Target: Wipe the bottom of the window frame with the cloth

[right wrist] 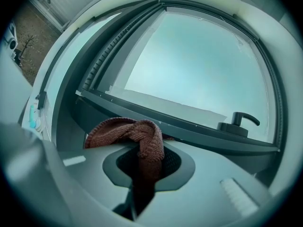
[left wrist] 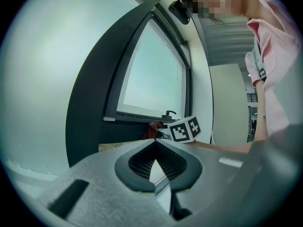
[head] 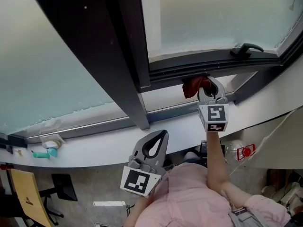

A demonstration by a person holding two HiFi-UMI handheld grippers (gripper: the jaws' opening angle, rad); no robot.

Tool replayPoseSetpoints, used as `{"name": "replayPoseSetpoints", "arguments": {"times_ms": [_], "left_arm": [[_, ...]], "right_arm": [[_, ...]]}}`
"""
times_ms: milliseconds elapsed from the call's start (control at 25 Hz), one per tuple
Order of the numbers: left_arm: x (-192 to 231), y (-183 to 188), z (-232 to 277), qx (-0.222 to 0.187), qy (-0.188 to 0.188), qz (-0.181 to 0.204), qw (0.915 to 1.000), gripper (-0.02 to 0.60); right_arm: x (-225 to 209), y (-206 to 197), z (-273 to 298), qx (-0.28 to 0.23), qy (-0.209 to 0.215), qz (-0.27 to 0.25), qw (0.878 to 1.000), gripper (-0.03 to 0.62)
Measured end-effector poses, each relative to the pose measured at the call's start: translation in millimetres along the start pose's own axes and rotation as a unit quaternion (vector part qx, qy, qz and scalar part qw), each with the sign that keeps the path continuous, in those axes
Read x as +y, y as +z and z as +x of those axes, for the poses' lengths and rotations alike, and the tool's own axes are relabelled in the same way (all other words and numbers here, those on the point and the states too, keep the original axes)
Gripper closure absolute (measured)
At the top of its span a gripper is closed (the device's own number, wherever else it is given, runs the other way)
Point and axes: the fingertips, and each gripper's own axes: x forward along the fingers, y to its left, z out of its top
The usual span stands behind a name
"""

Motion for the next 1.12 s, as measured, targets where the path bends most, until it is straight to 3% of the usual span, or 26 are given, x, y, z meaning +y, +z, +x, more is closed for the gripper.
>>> {"name": "replayPoseSetpoints", "arguments": {"times_ms": [280,520,840,1120], "left_arm": [[4.8,4.8,-1.2,-0.012,0.009,0.008,0.9999,0.584],[2.8,-7.0,-0.9,0.024,0.035,0.01,0.9991,0.584],[12.2,-2.9,-13.4,0.029,0.061,0.006,0.9977,0.584],[3.4,1.1,-4.4,0.023,0.054,0.016,0.9981,0.584]], "right_arm": [[-2.3,-0.6,0.9,-0.005,-0.006,0.011,1.0,0.54],[-7.4,-5.3,0.5,-0.006,0.003,0.017,1.0,0.54],[-8.5,-5.5,-2.9,-0.008,-0.007,0.015,1.0,0.542],[-2.2,-4.0,1.7,-0.016,0.01,0.011,1.0,0.541]]}}
